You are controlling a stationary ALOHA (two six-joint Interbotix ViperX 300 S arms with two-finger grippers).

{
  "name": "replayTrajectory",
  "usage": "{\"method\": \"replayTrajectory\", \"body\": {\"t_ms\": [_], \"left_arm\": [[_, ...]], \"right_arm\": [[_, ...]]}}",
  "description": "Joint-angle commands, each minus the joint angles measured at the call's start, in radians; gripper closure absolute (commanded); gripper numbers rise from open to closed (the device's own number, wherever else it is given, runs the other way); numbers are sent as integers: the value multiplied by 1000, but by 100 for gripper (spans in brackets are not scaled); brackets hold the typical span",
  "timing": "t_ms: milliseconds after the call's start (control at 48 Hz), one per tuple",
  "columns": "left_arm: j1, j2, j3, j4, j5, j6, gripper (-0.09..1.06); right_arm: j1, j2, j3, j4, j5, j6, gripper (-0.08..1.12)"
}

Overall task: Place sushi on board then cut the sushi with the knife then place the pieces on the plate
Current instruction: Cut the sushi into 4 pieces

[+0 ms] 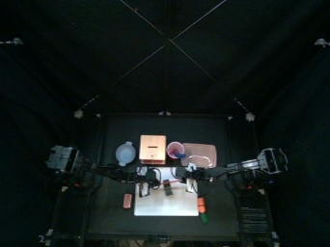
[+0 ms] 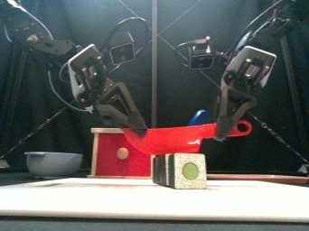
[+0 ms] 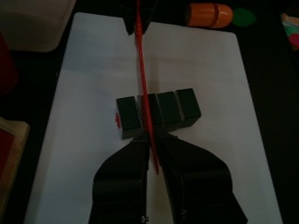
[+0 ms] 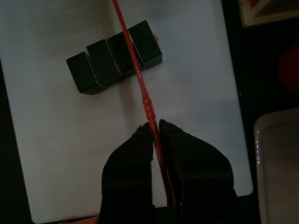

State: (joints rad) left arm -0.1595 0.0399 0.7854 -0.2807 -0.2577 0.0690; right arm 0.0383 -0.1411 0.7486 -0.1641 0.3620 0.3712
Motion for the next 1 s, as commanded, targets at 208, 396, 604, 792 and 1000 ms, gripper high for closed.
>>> {"method": "replayTrajectory", "body": {"t_ms": [208, 396, 604, 792, 1000], "left_arm": [[-31, -11, -31, 0, -3, -2, 44], [-31, -8, -28, 0, 2, -2, 44], [-31, 9, -32, 0, 2, 0, 44], [-26, 18, -34, 0, 2, 2, 44], [-17, 32, -32, 9, 2, 5, 44]], "right_arm": [[-31, -5, -9, 0, -2, 8, 71], [-35, 11, -11, 0, 0, 8, 71], [-40, 18, -18, 0, -2, 6, 71], [-46, 26, -15, 0, -2, 11, 71], [-49, 71, -18, 20, -2, 9, 71]]}}
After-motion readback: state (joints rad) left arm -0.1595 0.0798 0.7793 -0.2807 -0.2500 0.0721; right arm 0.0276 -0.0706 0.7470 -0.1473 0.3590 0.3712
